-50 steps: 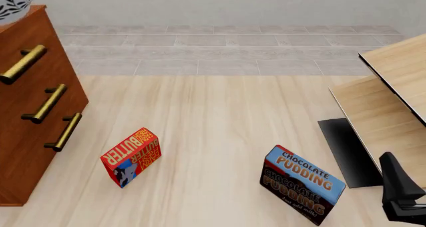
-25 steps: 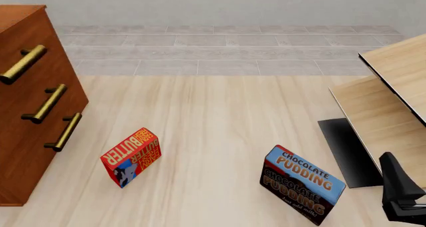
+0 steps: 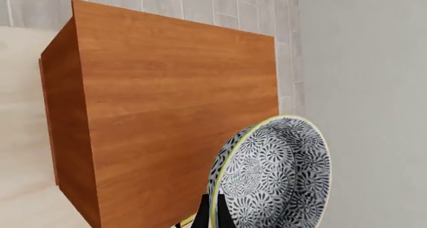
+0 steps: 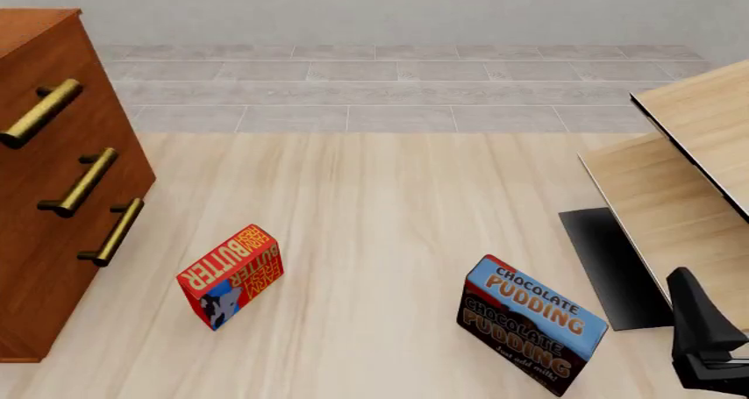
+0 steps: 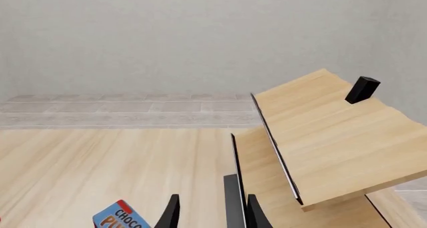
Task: Close the top drawer of the cabinet and put the bowl on top of it.
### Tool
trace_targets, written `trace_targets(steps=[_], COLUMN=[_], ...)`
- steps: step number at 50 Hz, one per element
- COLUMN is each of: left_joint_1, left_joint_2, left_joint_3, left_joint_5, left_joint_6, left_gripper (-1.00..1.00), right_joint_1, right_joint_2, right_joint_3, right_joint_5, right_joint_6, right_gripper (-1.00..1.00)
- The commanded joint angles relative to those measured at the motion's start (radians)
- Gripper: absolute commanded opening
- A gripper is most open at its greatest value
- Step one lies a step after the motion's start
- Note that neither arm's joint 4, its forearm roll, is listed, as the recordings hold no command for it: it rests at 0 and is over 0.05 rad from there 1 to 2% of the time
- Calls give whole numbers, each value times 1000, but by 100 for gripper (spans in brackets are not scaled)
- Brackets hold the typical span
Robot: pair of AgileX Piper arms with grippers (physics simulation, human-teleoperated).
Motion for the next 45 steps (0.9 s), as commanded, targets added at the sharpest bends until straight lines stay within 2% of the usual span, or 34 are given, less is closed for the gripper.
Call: trace_targets(steps=[1, 7, 22, 30, 45], left_joint_1=[39, 64, 60, 28, 43], left_joint_2=[40, 57, 82, 80, 88], left_joint_3=[-19, -16, 12, 41, 42], left_joint_5=[0, 0, 0, 0, 0], left_joint_6=[6, 18, 12, -23, -16], left_gripper=[-100, -100, -100, -100, -100], right_joint_1=[-2, -2, -4, -1, 2], right_joint_2=[0, 0, 0, 0, 0], right_joint_3=[0, -3, 1, 1, 0], right_joint_5=[0, 2, -1, 0, 2], right_joint_6=[-1, -1, -1, -3, -5], right_gripper=[100, 100, 100, 100, 100])
